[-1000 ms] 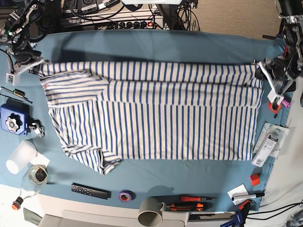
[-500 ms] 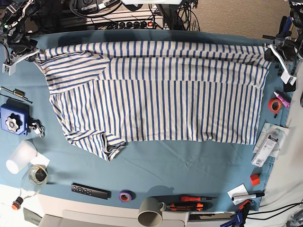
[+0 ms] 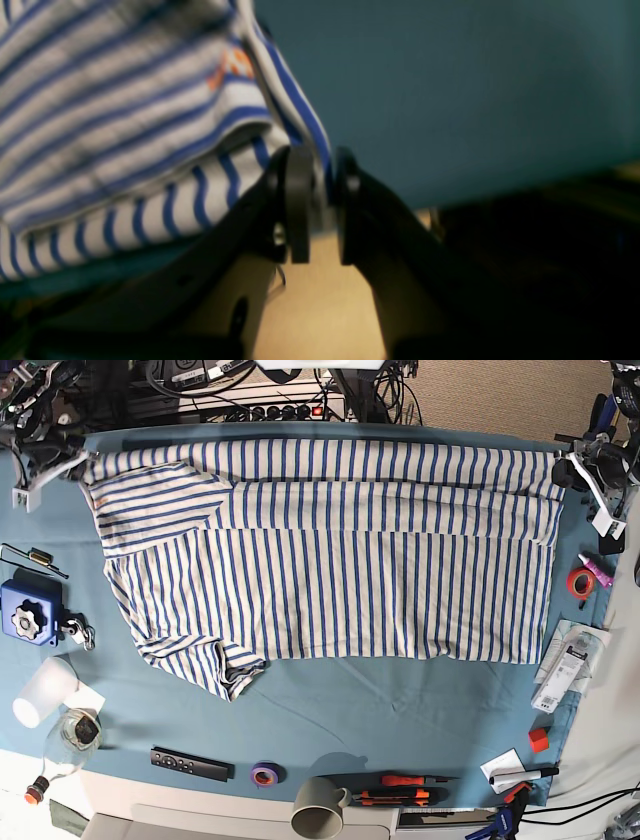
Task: Fold the T-shirt properly
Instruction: 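Pull the folded edge back toward the collar side and release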
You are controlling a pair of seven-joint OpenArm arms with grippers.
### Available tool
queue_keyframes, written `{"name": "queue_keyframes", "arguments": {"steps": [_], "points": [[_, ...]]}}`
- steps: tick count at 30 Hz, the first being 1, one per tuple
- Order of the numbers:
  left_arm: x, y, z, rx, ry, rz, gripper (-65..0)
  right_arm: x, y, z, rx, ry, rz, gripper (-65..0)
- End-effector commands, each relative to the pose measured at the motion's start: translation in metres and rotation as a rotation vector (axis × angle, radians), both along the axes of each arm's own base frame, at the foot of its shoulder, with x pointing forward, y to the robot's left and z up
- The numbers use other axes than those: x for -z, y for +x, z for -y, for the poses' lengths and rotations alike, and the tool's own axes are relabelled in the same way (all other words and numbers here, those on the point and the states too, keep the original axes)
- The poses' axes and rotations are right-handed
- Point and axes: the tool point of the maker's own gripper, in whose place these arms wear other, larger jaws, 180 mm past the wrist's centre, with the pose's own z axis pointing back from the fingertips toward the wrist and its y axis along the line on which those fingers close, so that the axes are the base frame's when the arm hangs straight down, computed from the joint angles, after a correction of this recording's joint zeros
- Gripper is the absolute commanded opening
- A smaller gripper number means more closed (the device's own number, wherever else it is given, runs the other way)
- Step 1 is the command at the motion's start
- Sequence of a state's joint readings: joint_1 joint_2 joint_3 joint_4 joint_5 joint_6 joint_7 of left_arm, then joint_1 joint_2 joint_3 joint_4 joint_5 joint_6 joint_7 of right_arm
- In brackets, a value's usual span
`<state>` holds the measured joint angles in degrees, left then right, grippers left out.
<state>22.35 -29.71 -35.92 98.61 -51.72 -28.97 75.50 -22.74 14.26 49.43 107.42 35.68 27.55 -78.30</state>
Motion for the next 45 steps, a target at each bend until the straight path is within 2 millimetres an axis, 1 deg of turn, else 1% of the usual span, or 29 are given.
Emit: {"name": "queue_keyframes", "arguments": {"steps": [1, 5, 8, 14, 18, 21, 23, 26, 30, 32, 35, 37, 39, 40, 43, 45], "points": [[-0.009, 0.005, -0.007, 0.008, 0.019, 0.023, -43.9, -0.011, 0.005, 0.004, -0.017, -0.02, 0.028, -55.5], [-0.011, 0.007, -0.007, 0.016, 0.032, 0.028, -43.9, -0.011, 0.007, -0.001, -0.026, 0.01, 0.038, -55.5], [-0.016, 0.009, -0.009, 0.034, 0.079, 0.041, -43.9, -0.014, 0.011, -0.004, -0.039, 0.03, 0.059, -55.5], [-0.03, 0.023, -0.01, 0.053, 0.129, 0.12, -43.9, -0.015, 0.012, -0.004, -0.065, 0.015, 0.055, -55.5], [-0.037, 0.035, -0.016, 0.049, 0.178, 0.18, -43.9, -0.017, 0.016, -0.005, -0.069, 0.023, 0.074, -55.5], [-0.047, 0.051, -0.013, 0.038, 0.165, 0.248, -43.9, -0.024, 0.027, -0.007, -0.071, 0.03, 0.115, -55.5], [-0.059, 0.069, -0.015, -0.014, 0.153, 0.319, -43.9, -0.033, 0.038, -0.007, -0.074, 0.024, 0.165, -55.5], [-0.075, 0.09, -0.02, -0.076, 0.149, 0.404, -43.9, -0.051, 0.06, -0.006, -0.082, -0.002, 0.277, -55.5], [-0.094, 0.114, -0.021, -0.085, 0.167, 0.508, -43.9, -0.079, 0.092, -0.003, -0.08, -0.029, 0.438, -55.5], [-0.099, 0.124, -0.017, -0.075, 0.17, 0.532, -43.9, -0.092, 0.104, 0.001, -0.071, -0.061, 0.493, -55.5], [-0.099, 0.139, -0.003, -0.039, 0.179, 0.554, -43.9, -0.106, 0.119, 0.009, -0.061, -0.127, 0.542, -55.5], [-0.095, 0.152, 0.006, -0.013, 0.207, 0.559, -43.9, -0.108, 0.128, 0.009, -0.07, -0.165, 0.537, -55.5], [-0.089, 0.164, 0.012, 0.006, 0.26, 0.552, -43.3, -0.104, 0.135, 0.003, -0.099, -0.189, 0.508, -55.5], [-0.087, 0.169, 0.012, 0.011, 0.293, 0.544, -40.9, -0.1, 0.139, -0.001, -0.12, -0.199, 0.488, -55.5], [-0.082, 0.186, 0.014, 0.004, 0.359, 0.528, -31.0, -0.088, 0.147, -0.017, -0.188, -0.226, 0.431, -55.5], [-0.079, 0.197, 0.016, 0.002, 0.372, 0.525, -28.0, -0.083, 0.153, -0.027, -0.228, -0.242, 0.411, -55.5]]}}
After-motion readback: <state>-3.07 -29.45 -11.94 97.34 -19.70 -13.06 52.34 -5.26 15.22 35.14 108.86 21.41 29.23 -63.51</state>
